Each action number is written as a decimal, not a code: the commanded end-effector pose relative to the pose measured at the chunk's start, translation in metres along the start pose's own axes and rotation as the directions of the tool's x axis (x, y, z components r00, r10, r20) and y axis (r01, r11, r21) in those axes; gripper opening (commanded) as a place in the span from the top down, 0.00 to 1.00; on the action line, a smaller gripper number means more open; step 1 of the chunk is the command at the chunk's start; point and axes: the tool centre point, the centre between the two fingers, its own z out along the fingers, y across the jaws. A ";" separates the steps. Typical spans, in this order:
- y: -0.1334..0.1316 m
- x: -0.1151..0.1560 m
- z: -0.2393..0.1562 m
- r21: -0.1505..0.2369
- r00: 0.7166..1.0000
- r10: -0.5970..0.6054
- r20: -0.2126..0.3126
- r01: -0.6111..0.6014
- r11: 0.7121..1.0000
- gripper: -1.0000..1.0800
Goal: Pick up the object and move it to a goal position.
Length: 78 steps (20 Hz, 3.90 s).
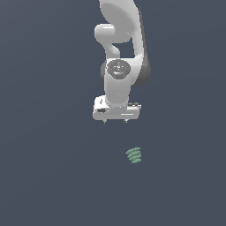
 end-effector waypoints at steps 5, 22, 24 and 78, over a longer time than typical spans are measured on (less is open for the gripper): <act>0.000 0.000 0.000 0.000 1.000 0.000 0.000 0.000 1.000 0.04; -0.010 -0.007 0.012 -0.028 0.999 -0.038 0.031 0.038 0.999 0.04; -0.009 -0.007 0.012 -0.027 0.999 -0.036 0.030 0.036 0.999 0.04; -0.073 0.122 0.032 0.040 0.421 0.907 -0.009 -0.906 0.421 0.04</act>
